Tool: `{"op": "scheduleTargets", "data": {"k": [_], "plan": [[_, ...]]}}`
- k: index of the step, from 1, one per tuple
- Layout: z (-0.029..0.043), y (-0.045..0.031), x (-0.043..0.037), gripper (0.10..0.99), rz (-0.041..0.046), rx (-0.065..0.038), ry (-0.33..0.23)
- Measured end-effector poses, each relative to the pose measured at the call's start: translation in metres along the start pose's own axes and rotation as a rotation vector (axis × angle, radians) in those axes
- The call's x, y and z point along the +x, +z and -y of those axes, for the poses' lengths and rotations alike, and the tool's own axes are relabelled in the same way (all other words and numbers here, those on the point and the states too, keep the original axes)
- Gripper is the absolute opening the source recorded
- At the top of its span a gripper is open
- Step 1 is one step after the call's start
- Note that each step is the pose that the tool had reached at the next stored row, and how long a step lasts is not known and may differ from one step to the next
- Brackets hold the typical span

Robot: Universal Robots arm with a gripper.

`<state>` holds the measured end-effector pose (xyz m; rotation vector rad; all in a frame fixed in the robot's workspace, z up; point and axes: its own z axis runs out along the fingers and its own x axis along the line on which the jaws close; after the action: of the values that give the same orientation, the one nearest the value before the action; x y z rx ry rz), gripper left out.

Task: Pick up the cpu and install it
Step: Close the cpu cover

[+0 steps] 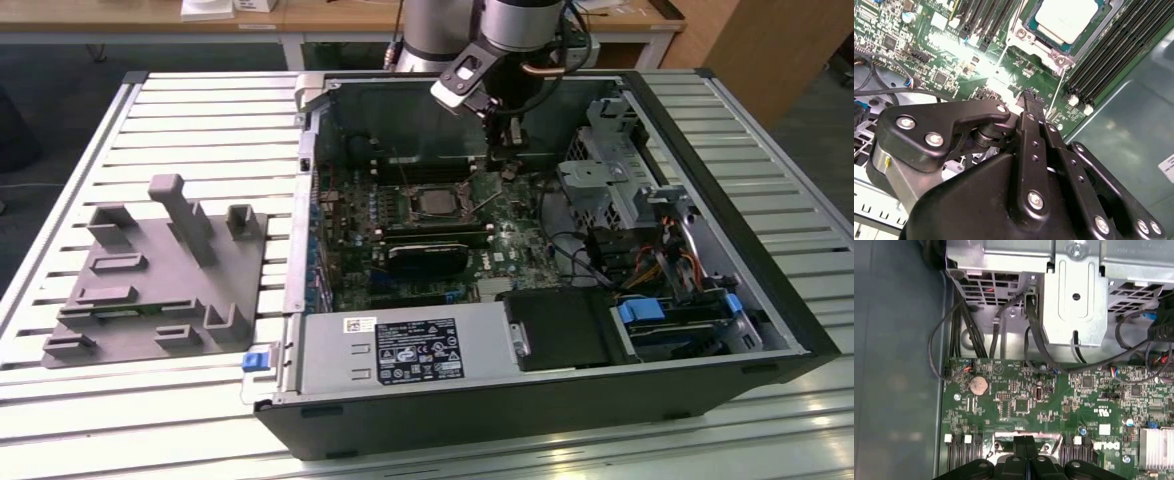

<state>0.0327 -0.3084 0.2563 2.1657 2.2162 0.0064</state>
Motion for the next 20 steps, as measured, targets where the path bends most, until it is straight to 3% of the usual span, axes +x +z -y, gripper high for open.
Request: {"op": "scheduleTargets", "data": {"k": [20], "plan": [[-0.0235,0.0038,0.001,0.106,-0.0001,0.0,0.0]]}}
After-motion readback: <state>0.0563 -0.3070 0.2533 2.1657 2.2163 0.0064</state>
